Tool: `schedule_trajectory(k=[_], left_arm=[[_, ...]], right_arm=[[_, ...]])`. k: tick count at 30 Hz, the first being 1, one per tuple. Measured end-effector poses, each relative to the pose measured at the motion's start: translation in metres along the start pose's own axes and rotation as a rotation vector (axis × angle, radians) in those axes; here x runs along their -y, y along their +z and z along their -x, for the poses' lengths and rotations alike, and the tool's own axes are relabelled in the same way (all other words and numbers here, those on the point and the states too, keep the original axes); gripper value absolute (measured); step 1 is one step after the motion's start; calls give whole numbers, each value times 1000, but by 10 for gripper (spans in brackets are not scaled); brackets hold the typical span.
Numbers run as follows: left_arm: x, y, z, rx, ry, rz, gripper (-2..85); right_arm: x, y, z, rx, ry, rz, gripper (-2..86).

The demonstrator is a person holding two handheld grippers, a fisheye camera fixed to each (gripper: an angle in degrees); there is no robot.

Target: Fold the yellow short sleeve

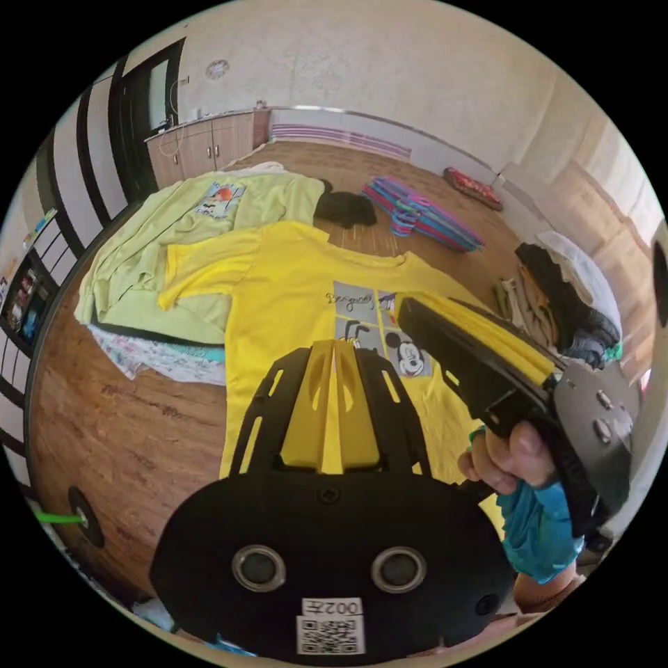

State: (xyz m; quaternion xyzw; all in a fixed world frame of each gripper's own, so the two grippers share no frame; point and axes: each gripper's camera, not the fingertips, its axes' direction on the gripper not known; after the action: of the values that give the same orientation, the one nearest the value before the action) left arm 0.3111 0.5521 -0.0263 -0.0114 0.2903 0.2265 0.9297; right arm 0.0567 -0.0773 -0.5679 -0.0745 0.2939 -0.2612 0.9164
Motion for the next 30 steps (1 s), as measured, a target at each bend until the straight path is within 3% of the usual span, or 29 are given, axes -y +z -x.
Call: schedule_trajectory(k=[8,21,30], left_arm=[[0,33,20,89,107,-30,-9],[-16,101,118,112,-202,41,-9],[-39,159,144,66,-272,139,-9]], right_arm=[[28,55,-2,11,55,69,-10],[97,147,43,37,105,181,-9],[124,178,63,-36,96,278,-10]])
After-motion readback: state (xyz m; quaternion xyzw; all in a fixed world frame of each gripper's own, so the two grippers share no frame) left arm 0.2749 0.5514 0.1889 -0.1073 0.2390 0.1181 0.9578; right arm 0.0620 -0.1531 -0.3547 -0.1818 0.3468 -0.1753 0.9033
